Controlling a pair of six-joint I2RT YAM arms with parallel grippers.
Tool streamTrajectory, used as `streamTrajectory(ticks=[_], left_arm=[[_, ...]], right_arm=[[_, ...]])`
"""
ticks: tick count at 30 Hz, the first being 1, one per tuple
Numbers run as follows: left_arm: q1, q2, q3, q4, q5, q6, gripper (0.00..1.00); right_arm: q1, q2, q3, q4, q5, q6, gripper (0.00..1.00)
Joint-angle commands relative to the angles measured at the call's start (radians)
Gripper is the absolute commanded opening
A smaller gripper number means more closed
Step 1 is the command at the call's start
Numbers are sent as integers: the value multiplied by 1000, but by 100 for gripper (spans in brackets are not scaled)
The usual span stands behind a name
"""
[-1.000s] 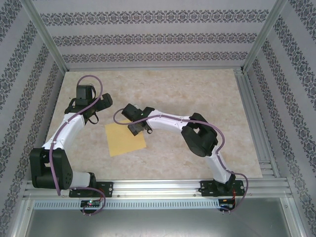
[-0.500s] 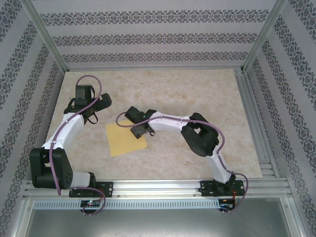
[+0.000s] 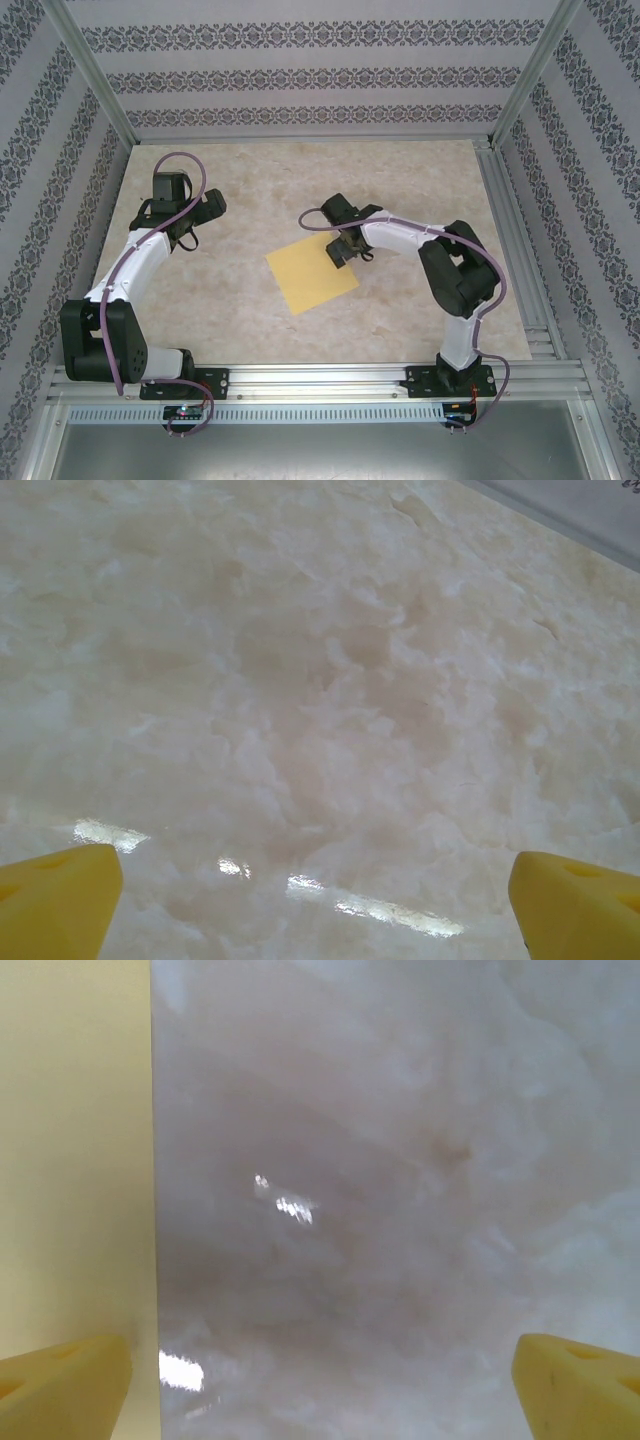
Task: Fold a paper plane with a square sheet of paper (pick it up from the middle)
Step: Move the square sheet of paper to the center of the table, then fold the square sheet of paper in half at the center of the table.
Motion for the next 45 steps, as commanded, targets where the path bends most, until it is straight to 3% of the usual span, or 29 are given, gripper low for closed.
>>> streamTrajectory(ticks=[1, 7, 13, 24, 45], left_arm=[[13, 0, 15, -11, 20, -12, 100], [13, -3, -10, 4, 33, -38, 100], [14, 2, -22, 3, 35, -51, 100], [16, 17, -34, 15, 50, -48, 100], [17, 3, -36, 7, 41, -41, 100]], right_arm=[[53, -78, 97, -78, -34, 102, 98], [125, 7, 205, -141, -184, 206, 98], [154, 128, 312, -197, -243, 231, 98], [181, 264, 387, -235, -226, 263, 98], [172, 342, 292, -205, -232, 295, 91]])
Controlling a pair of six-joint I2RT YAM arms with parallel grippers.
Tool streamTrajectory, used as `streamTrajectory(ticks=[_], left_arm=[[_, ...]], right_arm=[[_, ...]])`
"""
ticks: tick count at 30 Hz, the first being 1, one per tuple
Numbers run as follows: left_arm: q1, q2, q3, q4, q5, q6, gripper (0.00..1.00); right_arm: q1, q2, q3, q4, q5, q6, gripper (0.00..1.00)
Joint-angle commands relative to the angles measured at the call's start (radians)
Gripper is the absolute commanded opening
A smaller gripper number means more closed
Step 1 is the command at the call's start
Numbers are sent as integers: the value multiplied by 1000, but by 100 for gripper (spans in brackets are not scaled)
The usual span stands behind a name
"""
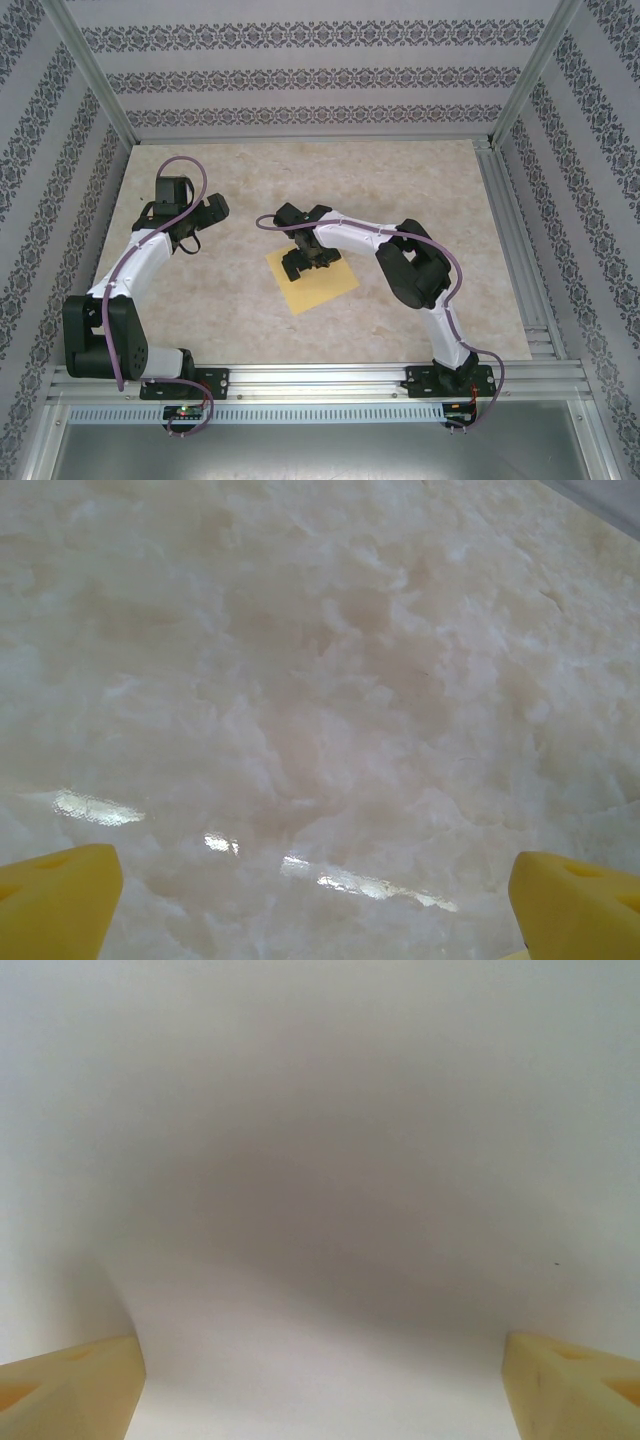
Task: Fold a paper plane with a square sheet of paper (pick it up from the middle)
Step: Fold the square sheet of paper in half at the center of the table.
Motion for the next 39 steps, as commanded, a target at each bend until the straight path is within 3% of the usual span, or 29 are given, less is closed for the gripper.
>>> streamTrajectory(ticks=[1, 14, 20, 25, 29, 35, 39], left_arm=[[17, -16, -10, 4, 4, -6, 100], [16, -24, -11, -1, -2, -5, 100], [16, -26, -13, -1, 4, -10, 100], [17, -32, -29, 5, 35, -16, 100], [15, -36, -54, 16, 99, -31, 100], [-31, -24, -116, 86, 236, -93, 92], [-109, 1, -161, 174, 311, -159, 82]], right_arm=[[-9, 64, -60, 5, 7, 29, 91], [-11, 38, -64, 15, 25, 37, 85], [-12, -54, -67, 101, -103, 51, 61], [-32, -177, -129, 277, -278, 113, 39], [-83, -275, -237, 505, -426, 217, 27], [-174, -324, -391, 844, -581, 369, 24], [-203, -282, -405, 882, -587, 383, 26]])
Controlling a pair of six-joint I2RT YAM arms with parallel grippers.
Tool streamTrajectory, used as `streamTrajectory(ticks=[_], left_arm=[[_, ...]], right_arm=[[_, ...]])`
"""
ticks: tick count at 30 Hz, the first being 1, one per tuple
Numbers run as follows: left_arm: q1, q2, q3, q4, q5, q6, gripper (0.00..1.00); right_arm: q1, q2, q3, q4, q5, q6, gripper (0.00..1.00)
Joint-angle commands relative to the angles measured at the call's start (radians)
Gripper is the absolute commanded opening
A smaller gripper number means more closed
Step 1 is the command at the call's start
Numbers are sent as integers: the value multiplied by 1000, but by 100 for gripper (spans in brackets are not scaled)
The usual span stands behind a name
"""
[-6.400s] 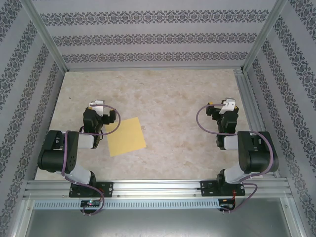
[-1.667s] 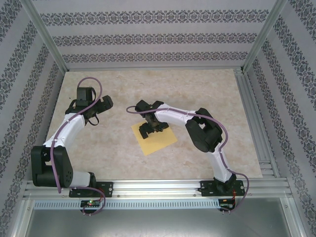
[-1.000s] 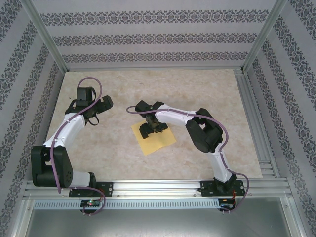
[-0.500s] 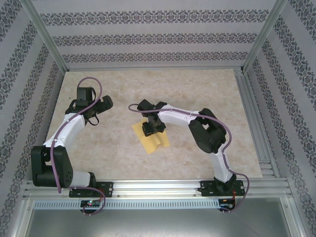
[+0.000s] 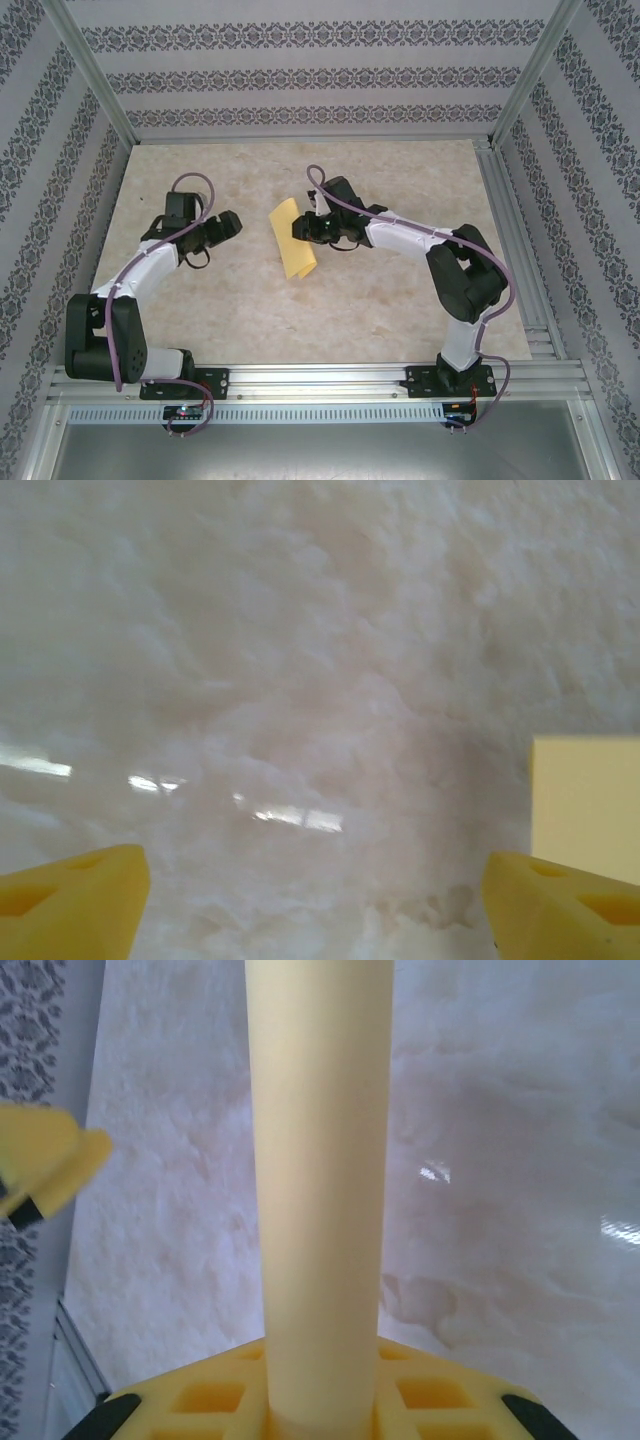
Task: Fold a paper plane with a square sheet of paper (pick it up from the middle)
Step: Fold the square sheet of paper in half at the center of the table.
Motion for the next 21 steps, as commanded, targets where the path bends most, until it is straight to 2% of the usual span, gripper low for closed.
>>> streamTrajectory(ticks=[1, 6, 11, 15, 21], left_arm=[[-72, 19, -31, 127, 104, -84, 80], [-205, 95, -49, 257, 132, -169, 64], [-292, 222, -32, 373, 137, -241, 40], [-326, 302, -12, 419, 129, -267, 23], [-344, 359, 7, 420, 122, -262, 11]], right_arm=[[-8, 42, -17, 130, -67, 51, 26], [-30, 93, -32, 168, -104, 52, 27], [-43, 125, -62, 215, -131, 99, 26], [-50, 133, -75, 211, -126, 108, 26], [-54, 151, -78, 174, -120, 109, 26]])
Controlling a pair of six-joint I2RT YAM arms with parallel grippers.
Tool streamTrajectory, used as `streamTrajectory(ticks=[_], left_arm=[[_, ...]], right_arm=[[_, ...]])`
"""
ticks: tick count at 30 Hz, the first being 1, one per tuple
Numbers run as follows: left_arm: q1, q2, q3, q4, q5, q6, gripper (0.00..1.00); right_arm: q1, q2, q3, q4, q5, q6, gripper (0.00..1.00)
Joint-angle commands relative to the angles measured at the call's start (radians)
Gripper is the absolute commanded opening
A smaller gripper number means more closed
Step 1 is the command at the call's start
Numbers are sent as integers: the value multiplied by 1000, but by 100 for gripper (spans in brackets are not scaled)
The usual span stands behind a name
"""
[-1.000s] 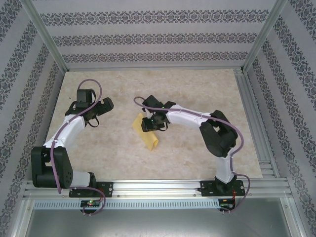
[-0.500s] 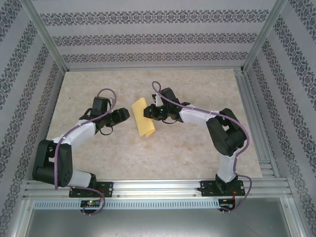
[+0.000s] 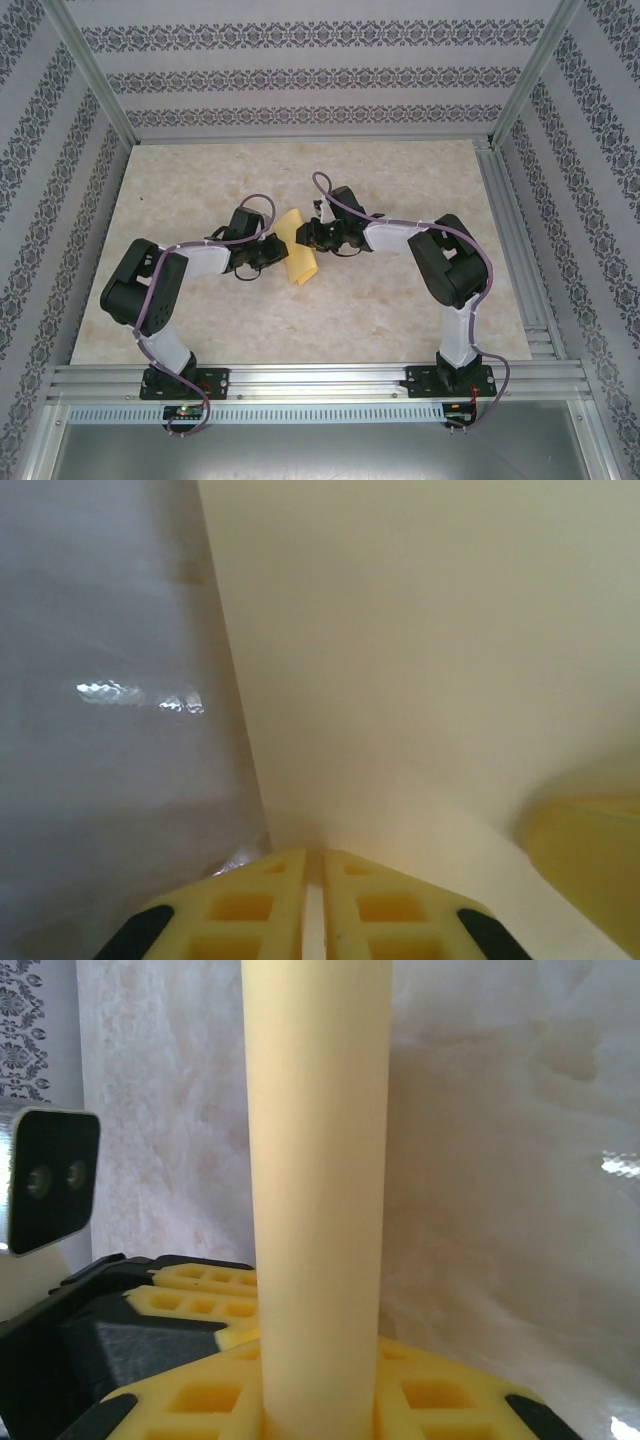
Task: Fold a paper plane with a square sheet of paper (pick it up from the middle)
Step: Fold the square sheet of paper in half at the center of the table.
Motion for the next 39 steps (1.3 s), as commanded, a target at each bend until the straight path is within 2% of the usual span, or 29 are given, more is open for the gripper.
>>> streamTrajectory(ticks=[1, 11, 18, 27, 35, 39], left_arm=[[-16, 16, 38, 60, -3, -13, 10], [-22, 67, 78, -10, -14, 16, 5], [-27, 104, 120, -94, -20, 52, 2], [-42, 117, 150, -107, 17, 64, 1], [-57, 130, 166, -98, 34, 49, 1], [-64, 131, 165, -78, 49, 32, 1]], right_arm=[[-8, 28, -9, 0, -14, 10, 26], [-10, 39, 10, -76, 12, -1, 31], [-14, -2, 43, -212, 52, -61, 46], [-1, -48, 114, -499, 191, -242, 62], [48, -66, 181, -607, 360, -275, 65], [70, -47, 197, -612, 345, -286, 65]])
